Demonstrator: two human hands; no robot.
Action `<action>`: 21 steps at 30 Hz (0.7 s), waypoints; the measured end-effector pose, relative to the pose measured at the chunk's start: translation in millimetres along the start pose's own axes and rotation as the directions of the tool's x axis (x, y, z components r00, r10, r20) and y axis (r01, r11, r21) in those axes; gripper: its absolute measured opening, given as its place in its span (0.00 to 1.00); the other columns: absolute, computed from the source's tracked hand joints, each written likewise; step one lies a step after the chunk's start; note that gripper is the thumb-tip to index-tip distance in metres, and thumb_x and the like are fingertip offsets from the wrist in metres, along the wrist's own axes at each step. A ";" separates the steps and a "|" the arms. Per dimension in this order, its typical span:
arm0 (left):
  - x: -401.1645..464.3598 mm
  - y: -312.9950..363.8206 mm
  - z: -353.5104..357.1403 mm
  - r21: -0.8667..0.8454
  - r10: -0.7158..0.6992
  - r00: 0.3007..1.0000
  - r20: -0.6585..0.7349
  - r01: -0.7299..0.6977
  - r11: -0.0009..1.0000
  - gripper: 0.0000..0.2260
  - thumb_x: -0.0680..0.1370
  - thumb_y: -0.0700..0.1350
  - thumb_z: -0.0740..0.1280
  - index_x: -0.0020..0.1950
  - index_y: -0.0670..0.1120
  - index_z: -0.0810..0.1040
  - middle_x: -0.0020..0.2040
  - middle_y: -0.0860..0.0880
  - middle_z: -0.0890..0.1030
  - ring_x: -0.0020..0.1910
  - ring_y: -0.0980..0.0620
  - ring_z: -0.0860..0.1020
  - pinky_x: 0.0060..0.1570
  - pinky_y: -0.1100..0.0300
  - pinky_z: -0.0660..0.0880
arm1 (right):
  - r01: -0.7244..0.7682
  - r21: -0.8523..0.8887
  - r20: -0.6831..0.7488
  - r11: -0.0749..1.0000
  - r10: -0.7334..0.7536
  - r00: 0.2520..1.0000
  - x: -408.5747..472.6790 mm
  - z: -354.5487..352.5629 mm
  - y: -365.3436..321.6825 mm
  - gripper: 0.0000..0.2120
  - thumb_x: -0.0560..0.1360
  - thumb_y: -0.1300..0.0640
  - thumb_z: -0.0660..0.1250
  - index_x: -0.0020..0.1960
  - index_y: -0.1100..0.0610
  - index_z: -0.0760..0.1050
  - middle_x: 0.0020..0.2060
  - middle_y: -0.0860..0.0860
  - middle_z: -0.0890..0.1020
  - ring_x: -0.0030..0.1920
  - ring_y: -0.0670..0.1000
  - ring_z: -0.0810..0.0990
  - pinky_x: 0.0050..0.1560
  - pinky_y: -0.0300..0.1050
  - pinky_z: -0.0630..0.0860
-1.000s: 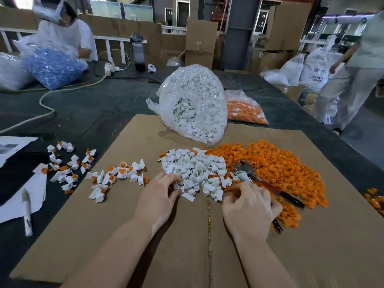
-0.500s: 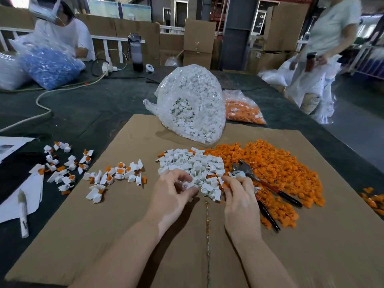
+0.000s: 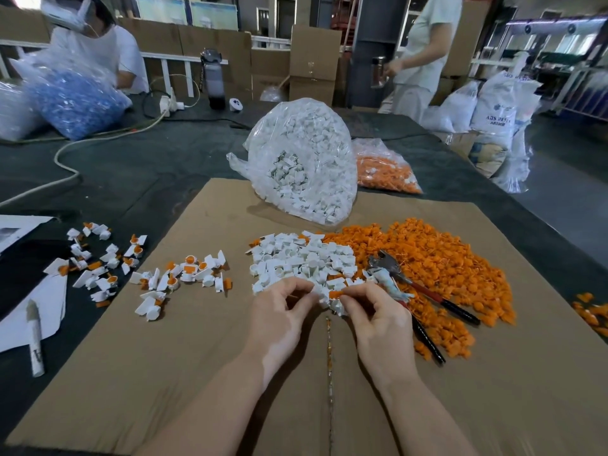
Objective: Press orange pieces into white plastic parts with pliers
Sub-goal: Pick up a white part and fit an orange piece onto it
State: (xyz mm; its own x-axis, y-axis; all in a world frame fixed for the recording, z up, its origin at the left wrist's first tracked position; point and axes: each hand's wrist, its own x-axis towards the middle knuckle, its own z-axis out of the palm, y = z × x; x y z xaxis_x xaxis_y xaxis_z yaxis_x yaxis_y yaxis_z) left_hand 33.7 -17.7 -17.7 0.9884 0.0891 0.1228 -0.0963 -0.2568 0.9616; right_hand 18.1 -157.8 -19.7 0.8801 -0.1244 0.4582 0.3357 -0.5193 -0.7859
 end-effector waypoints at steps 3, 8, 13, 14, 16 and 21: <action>0.0 0.9 0.8 -0.041 -0.035 0.999 0.024 0.036 0.998 0.07 0.74 0.39 0.69 0.41 0.51 0.79 0.37 0.49 0.82 0.40 0.51 0.81 0.46 0.60 0.76 | -0.003 -0.028 0.033 1.000 0.004 0.999 -0.6 0.7 -0.4 0.07 0.73 0.62 0.69 0.41 0.51 0.77 0.34 0.40 0.80 0.38 0.40 0.78 0.39 0.33 0.74; -3.1 3.2 0.2 -0.100 -0.058 0.996 0.071 0.065 0.993 0.08 0.75 0.35 0.68 0.41 0.48 0.76 0.35 0.47 0.80 0.36 0.53 0.81 0.42 0.63 0.77 | 0.063 -0.202 0.083 0.977 -0.046 0.995 -3.7 3.0 1.5 0.04 0.74 0.57 0.69 0.41 0.55 0.77 0.33 0.45 0.78 0.36 0.45 0.75 0.36 0.39 0.71; -4.4 2.6 0.9 -0.117 -0.065 0.993 0.102 0.076 0.990 0.05 0.75 0.34 0.68 0.43 0.43 0.76 0.34 0.43 0.79 0.31 0.56 0.79 0.36 0.68 0.75 | 0.160 -0.325 0.080 0.932 -0.141 0.987 -4.6 4.9 -2.4 0.10 0.71 0.60 0.71 0.35 0.59 0.72 0.28 0.46 0.73 0.30 0.46 0.69 0.29 0.39 0.67; -5.3 2.3 1.3 -0.107 -0.054 0.993 0.102 0.065 0.992 0.06 0.74 0.34 0.68 0.42 0.43 0.75 0.34 0.43 0.79 0.30 0.57 0.79 0.35 0.68 0.74 | 0.168 -0.323 0.083 0.931 -0.149 0.985 -4.8 5.2 -2.9 0.11 0.71 0.61 0.72 0.34 0.59 0.71 0.27 0.47 0.73 0.29 0.46 0.69 0.29 0.42 0.68; -7.1 1.0 2.6 -0.039 -0.019 0.995 0.099 0.023 0.999 0.06 0.74 0.35 0.68 0.40 0.44 0.75 0.32 0.45 0.79 0.30 0.57 0.77 0.35 0.68 0.73 | 0.187 -0.320 0.093 0.929 -0.165 0.982 -5.1 6.1 -3.4 0.13 0.70 0.64 0.72 0.33 0.57 0.69 0.26 0.47 0.70 0.28 0.47 0.68 0.27 0.44 0.67; -7.0 -0.5 3.5 0.058 0.013 0.995 0.102 -0.019 0.998 0.05 0.75 0.37 0.68 0.41 0.44 0.76 0.33 0.45 0.79 0.31 0.56 0.77 0.37 0.65 0.73 | 0.187 -0.300 0.128 0.936 -0.155 0.980 -4.9 5.9 -0.2 0.13 0.71 0.62 0.71 0.33 0.57 0.69 0.28 0.46 0.72 0.30 0.47 0.69 0.30 0.37 0.65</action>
State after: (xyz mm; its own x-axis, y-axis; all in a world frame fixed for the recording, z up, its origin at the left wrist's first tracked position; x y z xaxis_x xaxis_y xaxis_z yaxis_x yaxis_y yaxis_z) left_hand 27.2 -21.5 -19.9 0.9939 -0.0125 0.1097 -0.1081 -0.3140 0.9432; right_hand 15.7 -152.1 -24.2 0.8533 0.0669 0.5170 0.3780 -0.7624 -0.5253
